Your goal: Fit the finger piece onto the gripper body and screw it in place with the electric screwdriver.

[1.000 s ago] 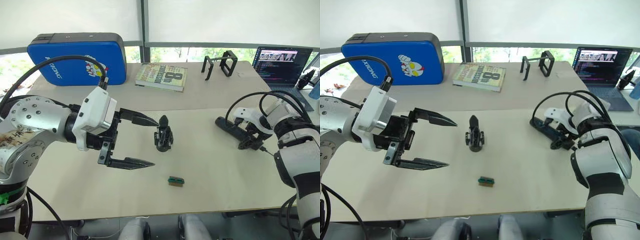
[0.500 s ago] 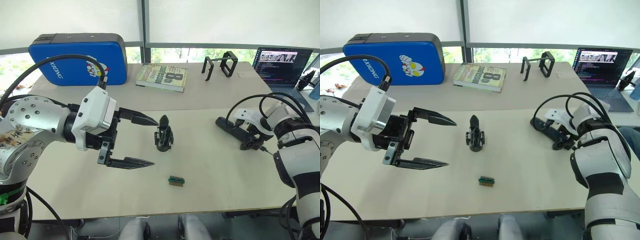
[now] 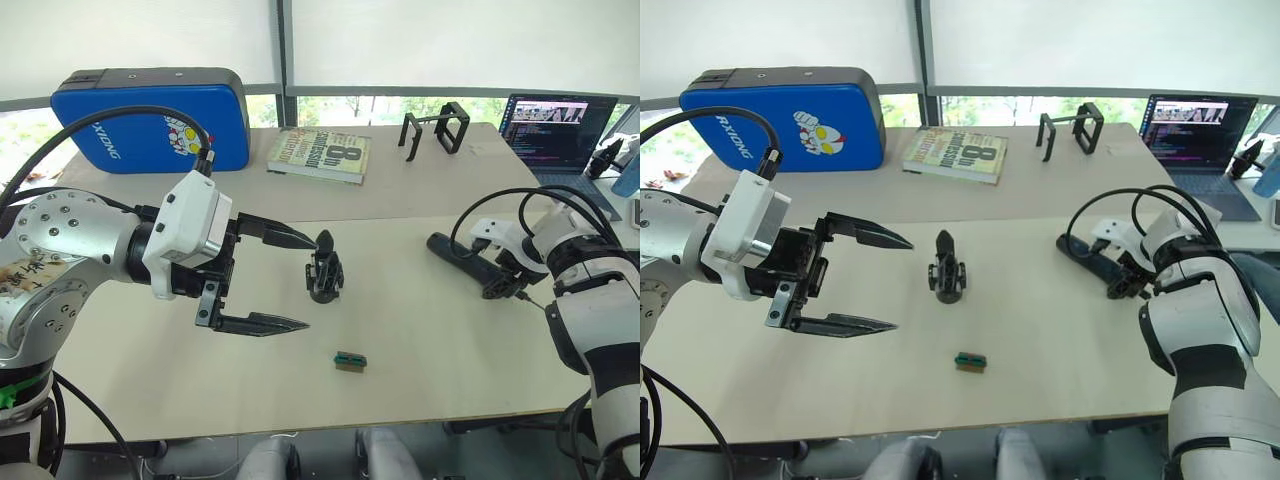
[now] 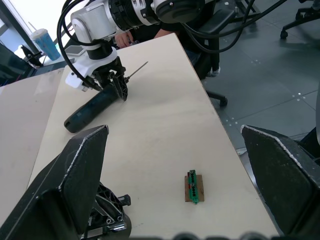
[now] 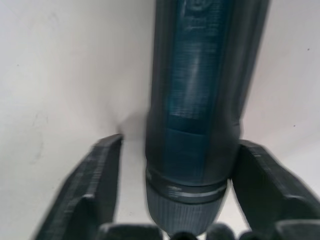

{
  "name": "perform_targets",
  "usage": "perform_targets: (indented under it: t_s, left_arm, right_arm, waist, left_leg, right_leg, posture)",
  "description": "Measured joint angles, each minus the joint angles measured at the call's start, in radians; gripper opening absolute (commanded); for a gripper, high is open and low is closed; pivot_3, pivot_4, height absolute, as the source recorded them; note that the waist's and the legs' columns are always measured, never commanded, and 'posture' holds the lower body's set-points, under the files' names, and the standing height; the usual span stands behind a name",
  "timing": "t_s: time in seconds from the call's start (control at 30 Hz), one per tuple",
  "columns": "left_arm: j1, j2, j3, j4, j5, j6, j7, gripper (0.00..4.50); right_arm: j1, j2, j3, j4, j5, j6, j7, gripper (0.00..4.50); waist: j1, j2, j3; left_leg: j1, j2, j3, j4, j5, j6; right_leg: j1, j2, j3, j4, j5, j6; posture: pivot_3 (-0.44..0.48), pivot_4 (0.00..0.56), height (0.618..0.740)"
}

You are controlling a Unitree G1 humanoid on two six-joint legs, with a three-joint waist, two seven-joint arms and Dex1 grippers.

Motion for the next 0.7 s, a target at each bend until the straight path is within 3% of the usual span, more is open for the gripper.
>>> perform_targets:
  t_s: [0.07, 0.23, 0.4, 0.53, 0.57, 0.67, 0.7]
  left_arm:
    - [0.000, 0.000, 0.000, -0.001, 0.000, 0.000, 0.001, 4.50]
    - [0.008, 0.000, 0.002, -0.004, -0.007, 0.003, 0.008, 4.50]
    - [0.096, -0.007, 0.004, -0.014, -0.009, 0.003, 0.023, 4.50]
    - [0.193, -0.107, -0.005, -0.023, -0.003, -0.018, 0.093, 4.50]
    - [0.217, -0.126, -0.010, -0.024, -0.003, -0.018, 0.108, 4.50]
    - [0.320, -0.142, -0.031, -0.046, 0.027, -0.044, 0.118, 4.50]
    - [0.347, -0.149, -0.037, -0.046, 0.044, -0.060, 0.118, 4.50]
  right_arm:
    - [0.000, 0.002, -0.001, 0.000, 0.000, -0.010, -0.004, 1.91]
    - [0.002, -0.003, 0.008, 0.001, -0.008, -0.143, -0.013, 1.91]
    - [0.002, -0.026, -0.045, -0.012, 0.041, -0.296, -0.004, 1.91]
    - [0.015, -0.093, -0.171, -0.114, 0.174, -0.350, 0.119, 1.91]
    - [0.023, -0.094, -0.217, -0.145, 0.225, -0.337, 0.133, 1.91]
    - [0.192, -0.118, -0.420, -0.463, 0.435, -0.180, 0.140, 1.91]
    - [0.307, -0.136, -0.496, -0.654, 0.507, -0.087, 0.132, 1.91]
  waist:
    - [0.000, 0.000, 0.000]
    - [-0.006, -0.001, 0.000]
    - [-0.010, 0.002, 0.002]
    - [0.002, 0.006, 0.005]
    - [0.003, 0.006, 0.005]
    - [0.010, 0.006, 0.005]
    - [0.025, 0.006, 0.005]
  left_leg:
    - [0.001, 0.000, 0.000, 0.000, 0.000, 0.000]
    - [0.002, 0.001, 0.001, 0.000, 0.000, 0.000]
    - [0.000, 0.001, 0.002, -0.002, 0.001, -0.001]
    - [-0.003, 0.002, 0.001, -0.002, 0.000, -0.001]
    - [-0.003, 0.003, 0.002, -0.001, 0.000, 0.000]
    - [-0.005, 0.006, 0.001, -0.003, -0.001, 0.001]
    - [-0.007, 0.007, 0.000, -0.003, -0.001, 0.001]
  right_leg:
    - [0.000, 0.000, 0.000, 0.001, 0.000, 0.000]
    - [0.000, 0.002, 0.002, 0.001, 0.000, 0.000]
    - [-0.003, 0.002, 0.004, 0.001, 0.000, 0.000]
    - [-0.004, 0.002, 0.003, 0.000, 0.000, 0.000]
    - [-0.004, 0.002, 0.003, 0.001, 0.000, 0.000]
    - [-0.004, 0.004, 0.002, 0.001, 0.000, 0.000]
    - [-0.005, 0.004, 0.000, 0.000, 0.000, -0.001]
  posture:
    - [0.000, 0.150, 0.740]
    - [0.000, 0.150, 0.740]
    - [0.000, 0.150, 0.740]
    - [0.000, 0.150, 0.740]
    - [0.000, 0.150, 0.740]
    - [0.000, 0.150, 0.740]
    - [0.000, 0.150, 0.740]
